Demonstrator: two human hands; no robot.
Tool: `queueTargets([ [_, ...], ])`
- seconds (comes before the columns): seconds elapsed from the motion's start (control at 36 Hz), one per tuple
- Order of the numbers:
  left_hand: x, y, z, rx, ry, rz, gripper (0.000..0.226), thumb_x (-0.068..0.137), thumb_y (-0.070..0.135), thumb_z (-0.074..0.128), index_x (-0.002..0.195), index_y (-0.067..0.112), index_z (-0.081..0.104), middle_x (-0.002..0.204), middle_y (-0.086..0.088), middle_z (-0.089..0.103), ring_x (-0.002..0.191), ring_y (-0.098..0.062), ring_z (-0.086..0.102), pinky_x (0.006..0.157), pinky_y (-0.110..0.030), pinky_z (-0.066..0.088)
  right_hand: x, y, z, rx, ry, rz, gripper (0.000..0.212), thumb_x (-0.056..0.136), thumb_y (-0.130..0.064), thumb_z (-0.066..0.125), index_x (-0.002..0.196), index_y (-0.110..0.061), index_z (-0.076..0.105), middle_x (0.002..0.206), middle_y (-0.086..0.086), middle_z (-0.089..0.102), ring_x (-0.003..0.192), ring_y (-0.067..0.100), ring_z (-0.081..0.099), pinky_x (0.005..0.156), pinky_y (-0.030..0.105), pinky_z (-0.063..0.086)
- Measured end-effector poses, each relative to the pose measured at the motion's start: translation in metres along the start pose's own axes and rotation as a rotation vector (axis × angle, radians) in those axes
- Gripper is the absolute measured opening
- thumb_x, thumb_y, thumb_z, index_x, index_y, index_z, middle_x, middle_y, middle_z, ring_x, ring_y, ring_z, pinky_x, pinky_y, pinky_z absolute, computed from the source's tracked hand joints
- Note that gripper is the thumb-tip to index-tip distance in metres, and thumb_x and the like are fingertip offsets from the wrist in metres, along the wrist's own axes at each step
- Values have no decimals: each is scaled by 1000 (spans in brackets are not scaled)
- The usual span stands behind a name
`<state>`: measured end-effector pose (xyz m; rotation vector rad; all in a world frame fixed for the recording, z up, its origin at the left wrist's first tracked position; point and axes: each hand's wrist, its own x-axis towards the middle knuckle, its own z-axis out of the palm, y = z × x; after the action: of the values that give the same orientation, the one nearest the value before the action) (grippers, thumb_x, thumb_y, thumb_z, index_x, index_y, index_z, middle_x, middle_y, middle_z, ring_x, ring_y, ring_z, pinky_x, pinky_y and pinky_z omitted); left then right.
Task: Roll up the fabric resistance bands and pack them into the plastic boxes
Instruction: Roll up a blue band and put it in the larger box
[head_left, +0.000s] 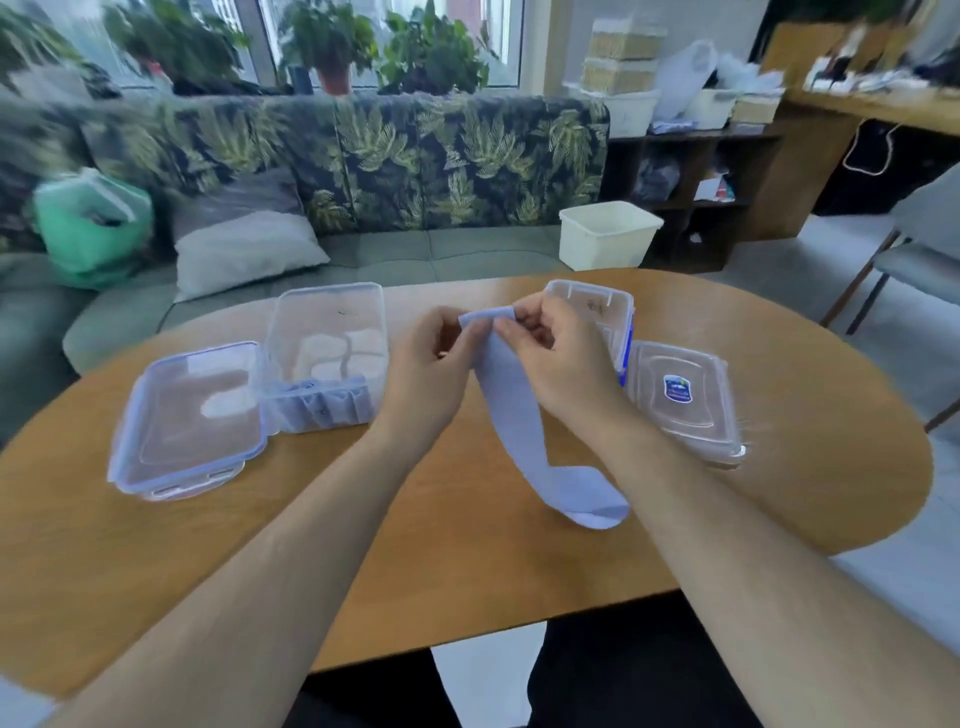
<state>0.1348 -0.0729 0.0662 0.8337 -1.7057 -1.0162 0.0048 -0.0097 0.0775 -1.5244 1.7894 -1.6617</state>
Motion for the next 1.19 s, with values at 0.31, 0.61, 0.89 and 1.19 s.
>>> queueTargets([
  [0.31, 28, 39, -43, 40, 87, 32, 20, 98, 29, 65, 88, 12, 65, 81, -8, 66, 81, -27, 61, 78, -52, 54, 42, -44, 16, -42, -1, -55, 9, 93, -23, 71, 95, -15, 66, 81, -4, 67, 76, 11, 62, 71, 30, 54],
  [0.61, 11, 103, -72, -7, 22, 166, 21, 98, 31, 66, 90, 12, 60, 74, -2, 60, 55, -11, 52, 51, -26, 46, 20, -117, -13, 79, -43, -99, 11, 96, -13, 68, 89, -10, 60, 80, 15, 65, 50, 11, 57, 47, 18, 46],
  [0.89, 11, 110, -68, -18, -9, 28, 28, 97, 30, 67, 78, 13, 54, 50, 17, 44, 42, -1, 36, 40, -15, 31, 26, -124, -24, 205, -208, 220, 17, 94, -16, 71, 90, -1, 64, 79, 16, 73, 63, 27, 65, 65, 40, 58],
  [1.19, -5, -44, -24, 201, -98, -284, 26, 101, 27, 56, 81, 11, 52, 70, -5, 50, 65, -20, 47, 57, -31, 40, 1, 22, 36, 3, -260, 512, 19, 95, -17, 69, 92, 0, 59, 88, 14, 67, 55, 16, 65, 55, 33, 56],
])
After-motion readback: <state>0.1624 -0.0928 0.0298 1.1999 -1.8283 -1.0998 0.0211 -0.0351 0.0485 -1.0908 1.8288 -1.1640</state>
